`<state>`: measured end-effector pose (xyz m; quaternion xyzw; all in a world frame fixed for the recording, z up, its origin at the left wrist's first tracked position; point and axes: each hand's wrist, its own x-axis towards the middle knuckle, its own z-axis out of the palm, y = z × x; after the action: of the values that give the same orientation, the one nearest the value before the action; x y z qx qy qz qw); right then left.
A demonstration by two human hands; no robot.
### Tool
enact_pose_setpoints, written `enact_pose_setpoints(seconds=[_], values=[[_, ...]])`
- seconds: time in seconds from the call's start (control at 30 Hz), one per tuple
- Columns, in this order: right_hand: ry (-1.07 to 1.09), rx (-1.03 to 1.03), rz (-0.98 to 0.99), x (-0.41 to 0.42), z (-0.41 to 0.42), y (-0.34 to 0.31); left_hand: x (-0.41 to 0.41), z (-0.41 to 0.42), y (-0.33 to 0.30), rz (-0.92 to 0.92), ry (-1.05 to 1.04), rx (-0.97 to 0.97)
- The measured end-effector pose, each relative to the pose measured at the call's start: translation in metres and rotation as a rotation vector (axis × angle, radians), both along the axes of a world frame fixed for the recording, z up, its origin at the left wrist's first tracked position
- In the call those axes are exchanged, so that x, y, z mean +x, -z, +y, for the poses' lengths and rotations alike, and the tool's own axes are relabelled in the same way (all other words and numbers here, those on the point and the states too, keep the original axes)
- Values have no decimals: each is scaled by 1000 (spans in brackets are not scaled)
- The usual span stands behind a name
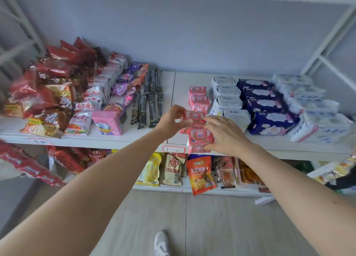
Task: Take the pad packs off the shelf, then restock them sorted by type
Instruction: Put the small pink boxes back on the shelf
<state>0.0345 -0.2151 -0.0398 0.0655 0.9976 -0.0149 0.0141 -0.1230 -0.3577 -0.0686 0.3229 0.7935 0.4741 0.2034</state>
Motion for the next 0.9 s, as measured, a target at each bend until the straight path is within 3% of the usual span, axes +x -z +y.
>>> enact_pose_setpoints(seconds=[0.6,0.9], values=[[44,166,-97,-58,59,37,-41,70,34,-140,3,-105],[-98,128,63,-64,65,40,-37,72,46,-249,-42,-3]])
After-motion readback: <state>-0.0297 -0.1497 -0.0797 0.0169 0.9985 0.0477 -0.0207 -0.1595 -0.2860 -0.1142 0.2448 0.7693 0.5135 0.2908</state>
